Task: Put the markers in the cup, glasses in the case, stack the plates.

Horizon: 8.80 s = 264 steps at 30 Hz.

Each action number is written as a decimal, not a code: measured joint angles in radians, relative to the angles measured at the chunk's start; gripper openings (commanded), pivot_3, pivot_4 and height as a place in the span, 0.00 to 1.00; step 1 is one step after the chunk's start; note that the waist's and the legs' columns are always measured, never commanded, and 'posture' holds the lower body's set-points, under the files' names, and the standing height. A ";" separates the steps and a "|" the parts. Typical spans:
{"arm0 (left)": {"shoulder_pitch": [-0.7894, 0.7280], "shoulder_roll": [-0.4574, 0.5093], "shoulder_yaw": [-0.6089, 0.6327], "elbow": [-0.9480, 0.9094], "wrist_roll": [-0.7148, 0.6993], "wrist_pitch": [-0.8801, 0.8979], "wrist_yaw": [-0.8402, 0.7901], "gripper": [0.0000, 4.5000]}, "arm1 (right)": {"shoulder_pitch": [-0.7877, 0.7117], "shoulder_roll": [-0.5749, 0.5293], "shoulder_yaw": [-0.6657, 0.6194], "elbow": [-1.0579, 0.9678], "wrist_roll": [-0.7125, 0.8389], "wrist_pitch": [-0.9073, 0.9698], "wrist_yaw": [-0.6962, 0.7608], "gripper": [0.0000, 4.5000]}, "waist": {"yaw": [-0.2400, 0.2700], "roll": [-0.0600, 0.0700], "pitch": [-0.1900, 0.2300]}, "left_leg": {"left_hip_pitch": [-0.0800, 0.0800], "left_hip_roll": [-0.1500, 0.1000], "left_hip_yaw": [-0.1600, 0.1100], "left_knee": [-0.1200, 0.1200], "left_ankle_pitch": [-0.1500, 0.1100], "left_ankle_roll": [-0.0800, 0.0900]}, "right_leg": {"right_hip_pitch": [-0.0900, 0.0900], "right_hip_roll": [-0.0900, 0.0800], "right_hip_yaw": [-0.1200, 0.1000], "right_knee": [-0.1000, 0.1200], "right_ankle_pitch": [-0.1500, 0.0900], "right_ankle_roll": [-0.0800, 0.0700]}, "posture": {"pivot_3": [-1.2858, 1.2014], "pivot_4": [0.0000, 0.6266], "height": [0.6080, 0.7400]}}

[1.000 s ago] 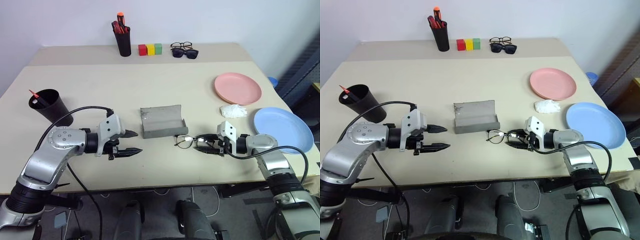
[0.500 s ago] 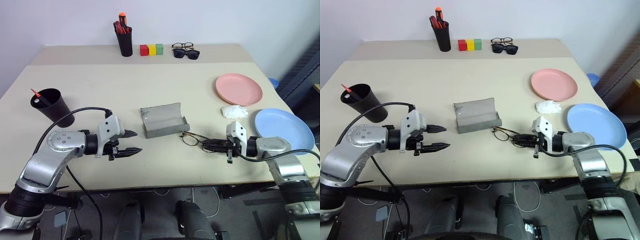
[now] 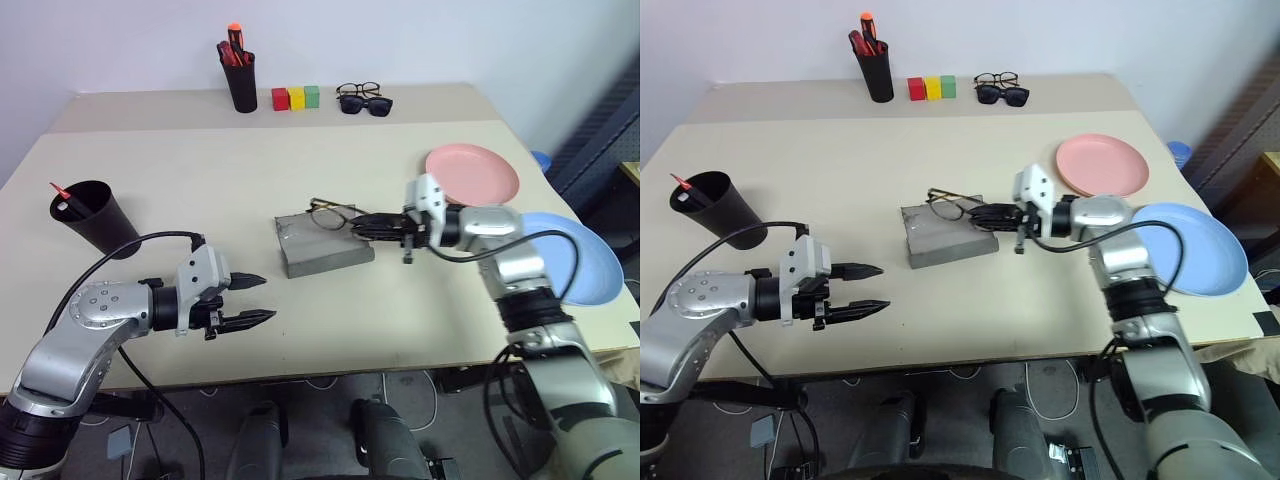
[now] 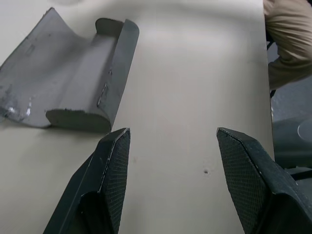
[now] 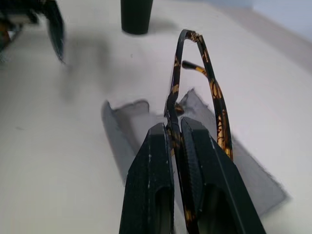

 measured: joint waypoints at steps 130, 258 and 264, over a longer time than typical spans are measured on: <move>-0.811 -0.490 -0.397 0.514 0.200 0.234 0.013 1.00 | 0.061 -0.280 -0.255 0.181 -0.265 -0.039 -0.751 0.01 | -0.005 0.005 0.001 | 0.000 -0.001 -0.002 0.004 -0.001 0.003 | 0.003 0.001 0.001 0.002 -0.002 0.003 | 0.52 0.24 1.00; -0.515 -0.444 -0.051 0.227 0.116 0.237 0.594 1.00 | -0.287 -0.101 -0.364 0.667 -0.150 -0.190 -0.878 0.01 | -0.008 0.005 0.001 | 0.002 -0.002 -0.002 0.001 -0.001 0.003 | 0.004 0.001 0.002 0.001 -0.001 0.003 | 0.52 0.24 1.00; -0.512 -0.431 -0.039 0.194 0.106 0.261 0.617 1.00 | -0.327 -0.168 -0.337 0.751 -0.232 -0.127 -1.010 0.50 | -0.010 0.005 0.002 | 0.002 -0.002 -0.002 0.001 -0.001 0.003 | 0.004 0.001 0.002 0.001 -0.001 0.003 | 0.52 0.24 1.00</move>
